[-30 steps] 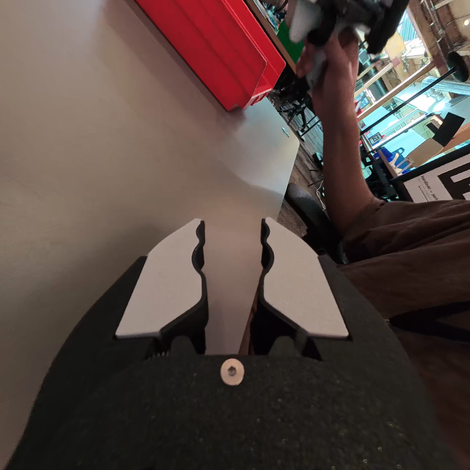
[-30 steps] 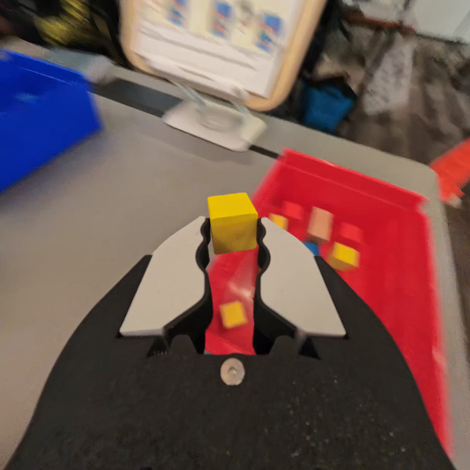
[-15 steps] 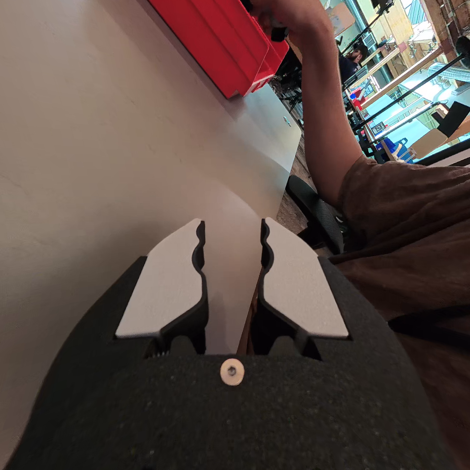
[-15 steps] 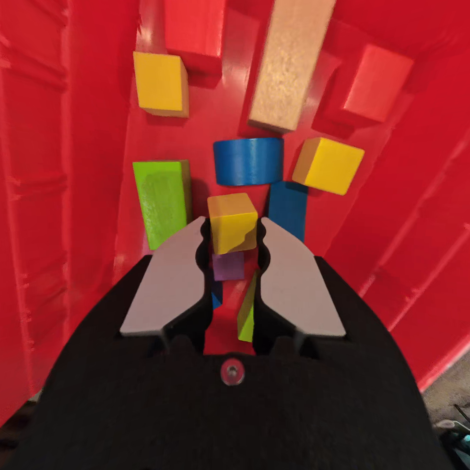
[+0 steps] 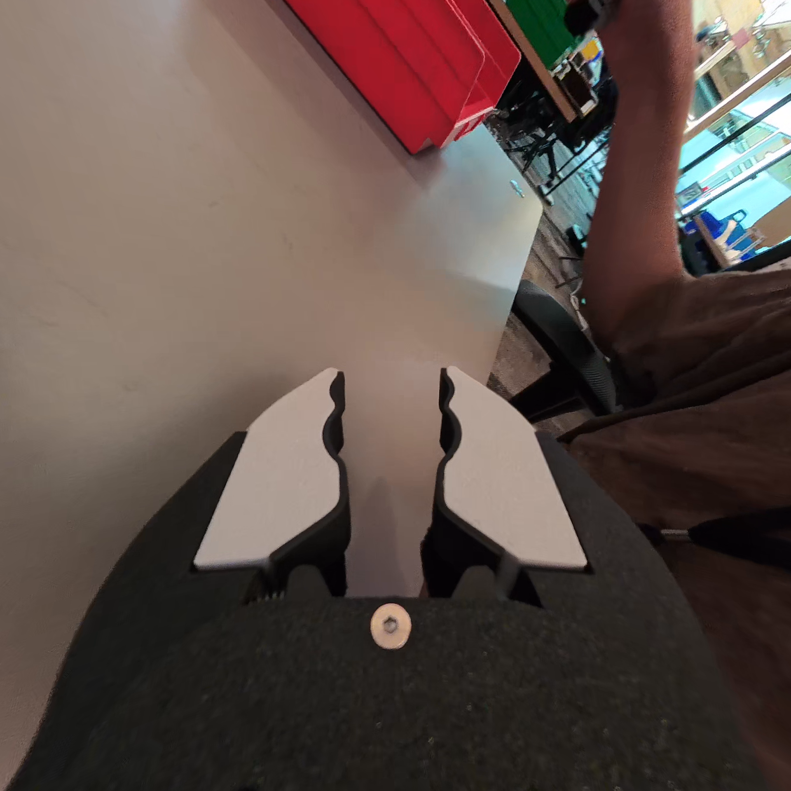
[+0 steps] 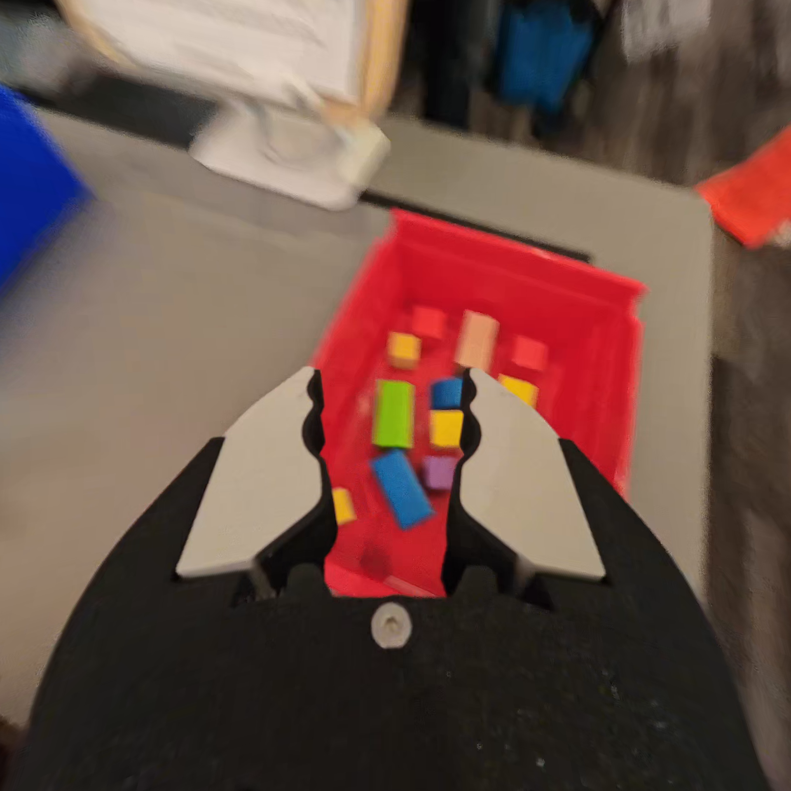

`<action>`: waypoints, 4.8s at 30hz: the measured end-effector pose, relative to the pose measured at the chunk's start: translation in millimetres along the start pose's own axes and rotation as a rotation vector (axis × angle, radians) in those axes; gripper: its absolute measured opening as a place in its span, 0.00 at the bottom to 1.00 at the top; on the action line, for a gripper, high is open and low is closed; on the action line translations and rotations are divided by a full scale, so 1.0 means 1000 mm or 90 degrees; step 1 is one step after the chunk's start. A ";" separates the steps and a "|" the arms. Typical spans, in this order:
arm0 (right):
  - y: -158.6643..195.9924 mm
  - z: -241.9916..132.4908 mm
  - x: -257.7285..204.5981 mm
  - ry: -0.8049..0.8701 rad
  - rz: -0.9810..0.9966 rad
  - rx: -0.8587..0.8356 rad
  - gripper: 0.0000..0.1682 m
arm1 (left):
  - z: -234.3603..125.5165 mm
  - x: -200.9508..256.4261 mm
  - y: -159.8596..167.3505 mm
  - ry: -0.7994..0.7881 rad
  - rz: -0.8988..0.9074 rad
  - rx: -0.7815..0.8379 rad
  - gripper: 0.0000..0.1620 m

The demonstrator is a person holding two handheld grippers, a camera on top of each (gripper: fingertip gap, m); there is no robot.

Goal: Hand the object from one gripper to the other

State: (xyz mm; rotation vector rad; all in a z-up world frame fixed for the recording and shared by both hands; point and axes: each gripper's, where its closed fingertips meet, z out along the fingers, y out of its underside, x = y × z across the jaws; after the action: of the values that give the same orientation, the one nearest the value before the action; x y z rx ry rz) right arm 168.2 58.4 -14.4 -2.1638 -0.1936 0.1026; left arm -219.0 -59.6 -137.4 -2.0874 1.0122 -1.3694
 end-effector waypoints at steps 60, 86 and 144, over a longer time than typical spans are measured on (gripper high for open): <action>0.111 -0.021 -0.254 -0.505 0.080 0.134 0.28 | -0.186 -0.208 -0.149 -0.430 0.486 -0.486 0.44; 0.003 0.048 -0.280 -0.821 0.363 0.093 0.19 | 0.074 -0.003 -0.168 -0.147 0.765 -0.139 0.45; 0.064 0.037 0.087 0.293 0.018 -0.272 0.27 | 0.010 0.055 0.006 0.006 0.214 0.021 0.44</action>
State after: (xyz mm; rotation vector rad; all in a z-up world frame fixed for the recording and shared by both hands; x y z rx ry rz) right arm 254.6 68.5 -87.8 -2.5434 0.0896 -0.4565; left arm -198.8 -105.9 -113.1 -1.7874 1.2681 -1.2155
